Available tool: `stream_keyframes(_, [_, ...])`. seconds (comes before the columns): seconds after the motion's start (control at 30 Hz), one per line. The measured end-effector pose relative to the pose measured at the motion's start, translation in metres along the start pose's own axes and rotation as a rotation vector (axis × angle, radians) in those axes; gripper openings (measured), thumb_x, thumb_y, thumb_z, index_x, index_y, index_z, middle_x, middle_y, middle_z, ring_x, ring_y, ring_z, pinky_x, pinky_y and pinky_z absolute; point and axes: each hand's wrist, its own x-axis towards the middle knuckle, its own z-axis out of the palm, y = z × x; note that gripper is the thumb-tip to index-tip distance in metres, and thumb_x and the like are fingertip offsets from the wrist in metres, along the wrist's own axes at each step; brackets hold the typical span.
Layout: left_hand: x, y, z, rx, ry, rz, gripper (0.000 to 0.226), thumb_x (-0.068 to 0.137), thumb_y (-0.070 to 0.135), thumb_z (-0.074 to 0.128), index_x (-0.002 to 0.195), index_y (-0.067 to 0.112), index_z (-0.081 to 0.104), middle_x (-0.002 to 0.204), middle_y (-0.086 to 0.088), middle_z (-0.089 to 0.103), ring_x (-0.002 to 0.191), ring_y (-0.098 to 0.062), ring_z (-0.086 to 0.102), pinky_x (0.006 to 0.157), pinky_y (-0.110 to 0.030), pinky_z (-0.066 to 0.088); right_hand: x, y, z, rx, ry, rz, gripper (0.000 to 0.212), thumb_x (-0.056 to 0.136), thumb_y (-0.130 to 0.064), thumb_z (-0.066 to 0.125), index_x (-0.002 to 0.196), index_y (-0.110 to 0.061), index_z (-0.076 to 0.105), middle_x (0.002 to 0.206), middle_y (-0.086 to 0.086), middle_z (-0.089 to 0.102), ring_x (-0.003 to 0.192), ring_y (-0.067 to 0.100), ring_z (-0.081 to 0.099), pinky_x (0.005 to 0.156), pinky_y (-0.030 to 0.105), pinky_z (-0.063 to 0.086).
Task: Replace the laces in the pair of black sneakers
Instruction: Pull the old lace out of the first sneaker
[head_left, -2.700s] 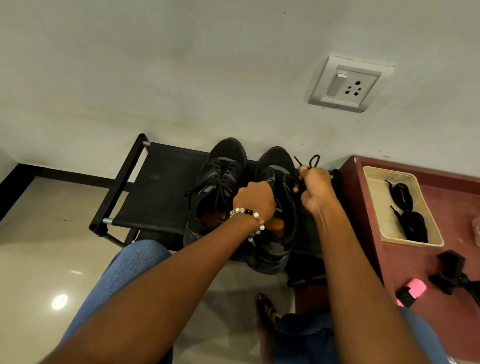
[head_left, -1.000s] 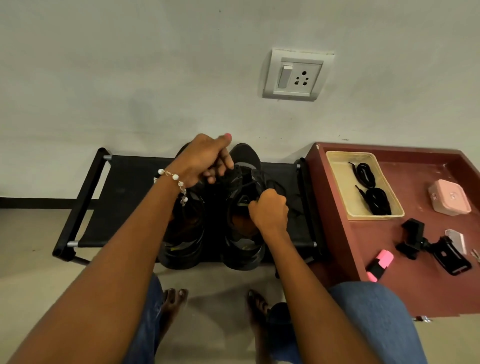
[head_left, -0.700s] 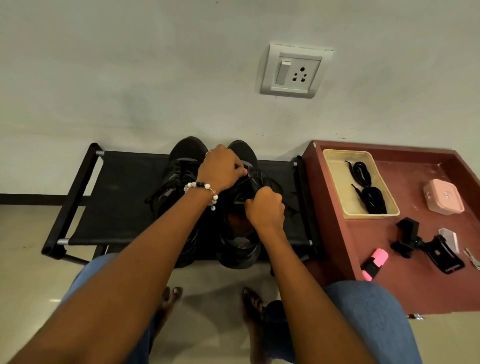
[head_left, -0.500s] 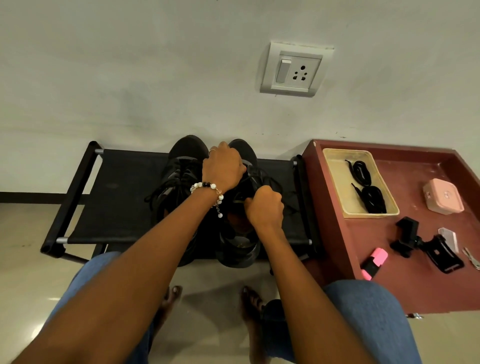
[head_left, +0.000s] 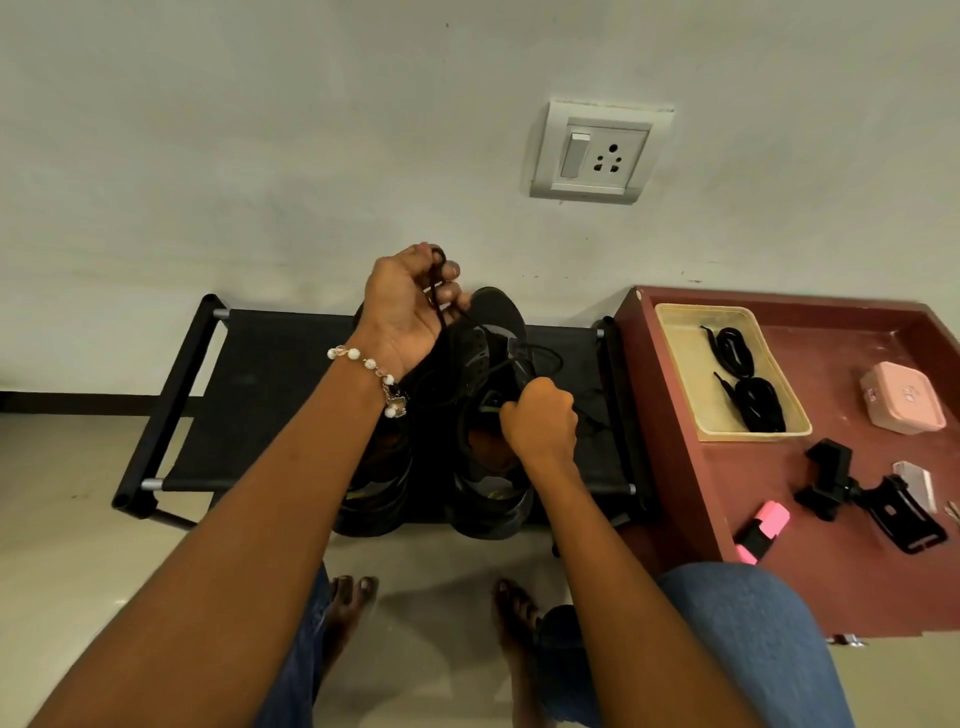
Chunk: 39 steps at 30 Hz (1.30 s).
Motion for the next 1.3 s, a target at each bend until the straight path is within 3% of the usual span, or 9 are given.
stream_keyframes(0.13, [0.008, -0.021, -0.003, 0.784, 0.137, 0.112, 0.012, 0.092, 0.028, 0.061, 0.084, 0.019, 0.062, 0.068, 0.003, 0.058, 0.049, -0.008, 0.048, 0.047, -0.023, 0.042, 0.001, 0.000, 0.001, -0.008, 0.001, 0.010, 0.029, 0.094, -0.015, 0.056, 0.071, -0.011, 0.038, 0.074, 0.002, 0.043, 0.075, 0.025, 0.050, 0.063, 0.034, 0.044])
stream_keyframes(0.27, [0.015, -0.053, -0.009, 1.538, 0.044, 0.294, 0.014, 0.086, 0.028, 0.069, 0.088, 0.016, 0.076, 0.093, 0.000, 0.071, 0.087, -0.019, 0.067, 0.082, -0.033, 0.055, 0.001, -0.001, 0.003, -0.013, -0.006, 0.004, 0.026, 0.094, -0.017, 0.056, 0.076, -0.011, 0.039, 0.082, 0.007, 0.045, 0.078, 0.028, 0.051, 0.063, 0.036, 0.042])
stream_keyframes(0.37, [0.018, -0.061, -0.009, 1.688, 0.113, 0.295, 0.016, 0.086, 0.030, 0.069, 0.096, 0.021, 0.075, 0.117, -0.009, 0.058, 0.095, -0.028, 0.063, 0.078, -0.034, 0.053, 0.002, 0.000, 0.003, -0.014, -0.006, 0.008, 0.032, 0.095, -0.016, 0.055, 0.070, -0.012, 0.035, 0.074, 0.003, 0.041, 0.077, 0.028, 0.050, 0.063, 0.035, 0.042])
stream_keyframes(0.57, [0.018, -0.065, 0.002, 1.917, 0.101, 0.363, 0.023, 0.093, 0.022, 0.056, 0.090, 0.003, 0.068, 0.115, -0.014, 0.049, 0.093, -0.031, 0.056, 0.070, -0.035, 0.050, 0.002, 0.000, 0.003, -0.018, -0.002, 0.004, 0.037, 0.095, -0.015, 0.055, 0.067, -0.015, 0.031, 0.073, 0.004, 0.041, 0.075, 0.027, 0.049, 0.062, 0.034, 0.040])
stream_keyframes(0.77, [0.030, -0.049, -0.010, 1.470, 0.074, 0.127, 0.024, 0.092, 0.015, 0.056, 0.093, -0.001, 0.074, 0.102, -0.011, 0.069, 0.100, -0.023, 0.063, 0.093, -0.036, 0.050, 0.004, 0.001, 0.003, 0.006, 0.006, 0.016, 0.029, 0.094, -0.016, 0.056, 0.073, -0.012, 0.036, 0.083, 0.007, 0.047, 0.078, 0.028, 0.052, 0.063, 0.034, 0.043])
stream_keyframes(1.0, [0.007, -0.010, -0.003, 0.564, 0.027, 0.048, 0.027, 0.100, 0.002, 0.039, 0.083, 0.008, 0.060, 0.093, -0.010, 0.071, 0.093, -0.022, 0.066, 0.078, -0.029, 0.055, 0.002, 0.001, 0.001, 0.026, 0.001, 0.029, 0.032, 0.093, -0.016, 0.058, 0.069, -0.014, 0.036, 0.077, 0.004, 0.044, 0.077, 0.028, 0.052, 0.064, 0.034, 0.045])
stream_keyframes(1.13, [0.003, -0.001, 0.003, -0.061, 0.037, 0.057, 0.025, 0.099, 0.001, 0.029, 0.084, 0.008, 0.049, 0.063, -0.006, 0.054, 0.054, -0.021, 0.054, 0.066, -0.037, 0.057, 0.002, 0.000, 0.001, 0.016, 0.003, 0.028, 0.035, 0.094, -0.015, 0.057, 0.067, -0.015, 0.034, 0.073, 0.002, 0.042, 0.073, 0.026, 0.050, 0.062, 0.033, 0.043])
stream_keyframes(1.2, [0.008, -0.002, 0.002, 0.014, 0.106, 0.076, 0.026, 0.097, 0.003, 0.033, 0.081, 0.010, 0.052, 0.056, -0.001, 0.046, 0.045, -0.014, 0.040, 0.054, -0.029, 0.048, 0.002, 0.000, 0.001, 0.011, 0.003, 0.028, 0.035, 0.094, -0.015, 0.057, 0.067, -0.015, 0.034, 0.071, 0.001, 0.040, 0.072, 0.025, 0.048, 0.062, 0.033, 0.042])
stream_keyframes(1.3, [0.015, -0.017, -0.001, 0.505, 0.180, 0.129, 0.021, 0.092, 0.009, 0.049, 0.078, 0.014, 0.063, 0.055, 0.004, 0.047, 0.045, -0.009, 0.038, 0.048, -0.024, 0.037, 0.002, 0.000, 0.002, 0.010, 0.008, 0.025, 0.031, 0.094, -0.015, 0.056, 0.070, -0.013, 0.037, 0.070, 0.000, 0.039, 0.072, 0.025, 0.049, 0.061, 0.033, 0.042])
